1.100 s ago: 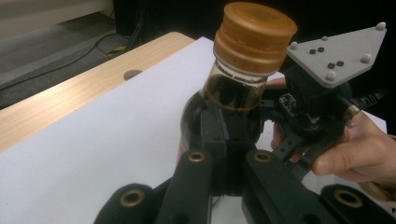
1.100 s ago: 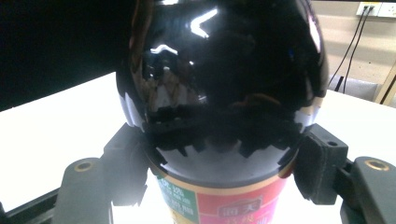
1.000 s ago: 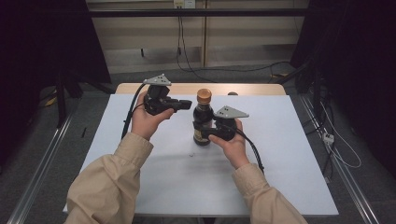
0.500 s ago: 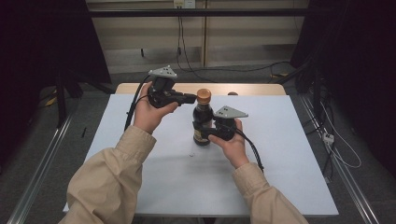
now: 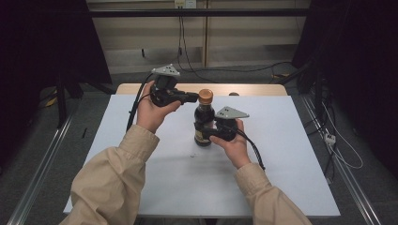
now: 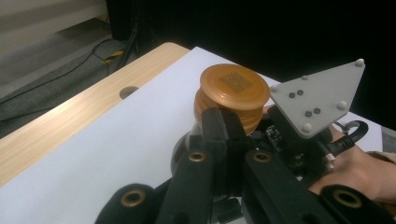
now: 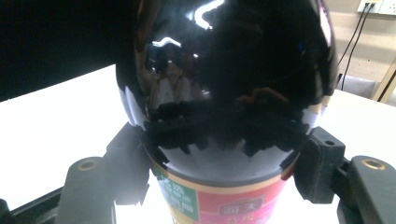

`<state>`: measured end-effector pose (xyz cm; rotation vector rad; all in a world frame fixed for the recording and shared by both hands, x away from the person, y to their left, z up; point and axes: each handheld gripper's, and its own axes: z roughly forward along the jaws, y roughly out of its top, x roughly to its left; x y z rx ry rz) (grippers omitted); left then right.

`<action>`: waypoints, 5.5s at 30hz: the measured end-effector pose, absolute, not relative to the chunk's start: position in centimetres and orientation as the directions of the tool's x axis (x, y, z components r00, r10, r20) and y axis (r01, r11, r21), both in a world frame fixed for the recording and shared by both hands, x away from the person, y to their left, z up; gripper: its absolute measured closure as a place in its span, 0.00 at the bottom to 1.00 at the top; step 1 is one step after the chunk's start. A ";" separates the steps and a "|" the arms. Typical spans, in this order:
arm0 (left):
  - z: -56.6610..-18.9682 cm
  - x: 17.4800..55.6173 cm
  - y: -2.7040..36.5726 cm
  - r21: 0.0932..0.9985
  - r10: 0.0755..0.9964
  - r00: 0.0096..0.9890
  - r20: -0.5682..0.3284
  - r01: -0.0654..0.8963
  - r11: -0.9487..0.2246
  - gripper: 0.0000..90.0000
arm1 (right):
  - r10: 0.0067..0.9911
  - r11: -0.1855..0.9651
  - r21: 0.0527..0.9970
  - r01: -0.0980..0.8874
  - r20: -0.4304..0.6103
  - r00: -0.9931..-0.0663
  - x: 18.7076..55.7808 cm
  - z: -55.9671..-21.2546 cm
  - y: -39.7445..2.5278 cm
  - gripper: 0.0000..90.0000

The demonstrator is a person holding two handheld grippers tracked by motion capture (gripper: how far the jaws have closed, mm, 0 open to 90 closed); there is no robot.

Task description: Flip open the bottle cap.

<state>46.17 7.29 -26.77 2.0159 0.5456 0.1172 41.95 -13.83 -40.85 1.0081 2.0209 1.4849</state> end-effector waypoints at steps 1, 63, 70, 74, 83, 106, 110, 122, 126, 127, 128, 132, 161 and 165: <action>-26.7 46.1 7.2 0.858 0.426 0.894 -0.139 0.323 -0.398 1.00 | 0.765 0.161 0.940 0.300 0.073 -0.640 42.0 -40.8 -13.8 0.35; -26.0 45.9 7.4 0.811 0.447 0.881 -0.157 0.373 -0.451 1.00 | 0.758 0.156 0.943 0.293 0.076 -0.648 42.0 -41.3 -13.7 0.34; -26.0 46.0 7.2 0.813 0.440 0.885 -0.154 0.366 -0.452 1.00 | 0.758 0.154 0.944 0.293 0.077 -0.648 42.0 -41.3 -13.7 0.34; -26.0 46.0 7.1 0.813 0.441 0.884 -0.153 0.366 -0.453 1.00 | 0.758 0.152 0.944 0.292 0.078 -0.648 42.0 -41.3 -13.7 0.34; -25.9 46.2 6.9 0.824 0.448 0.881 -0.154 0.365 -0.434 1.00 | 0.758 0.146 0.944 0.296 0.086 -0.647 42.1 -41.4 -13.8 0.34; -25.1 46.3 6.4 0.818 0.452 0.881 -0.137 0.358 -0.450 1.00 | 0.756 0.144 0.943 0.301 0.092 -0.648 42.2 -41.4 -13.8 0.34; -25.1 46.3 6.4 0.817 0.453 0.880 -0.141 0.362 -0.448 1.00 | 0.756 0.143 0.942 0.303 0.093 -0.648 42.2 -41.4 -13.8 0.34; -24.8 46.3 6.3 0.816 0.453 0.882 -0.132 0.356 -0.455 1.00 | 0.756 0.142 0.942 0.303 0.095 -0.648 42.2 -41.5 -13.8 0.34; -24.8 46.3 6.3 0.815 0.454 0.881 -0.132 0.357 -0.456 1.00 | 0.756 0.141 0.942 0.305 0.096 -0.647 42.2 -41.5 -13.8 0.34; -24.8 46.3 6.3 0.815 0.454 0.881 -0.132 0.357 -0.456 1.00 | 0.756 0.140 0.941 0.307 0.099 -0.647 42.2 -41.5 -13.8 0.34; -24.7 46.3 6.3 0.816 0.452 0.882 -0.133 0.356 -0.455 1.00 | 0.756 0.140 0.941 0.307 0.099 -0.647 42.2 -41.5 -13.8 0.34; -24.6 46.2 6.2 0.816 0.452 0.882 -0.133 0.356 -0.455 1.00 | 0.756 0.141 0.941 0.308 0.099 -0.647 42.2 -41.5 -13.8 0.34; -24.2 46.2 6.0 0.823 0.442 0.887 -0.133 0.347 -0.450 1.00 | 0.756 0.140 0.940 0.312 0.102 -0.647 42.1 -41.5 -13.7 0.33; -24.1 46.2 5.9 0.829 0.435 0.889 -0.141 0.346 -0.438 1.00 | 0.755 0.141 0.939 0.312 0.102 -0.647 42.1 -41.5 -13.7 0.33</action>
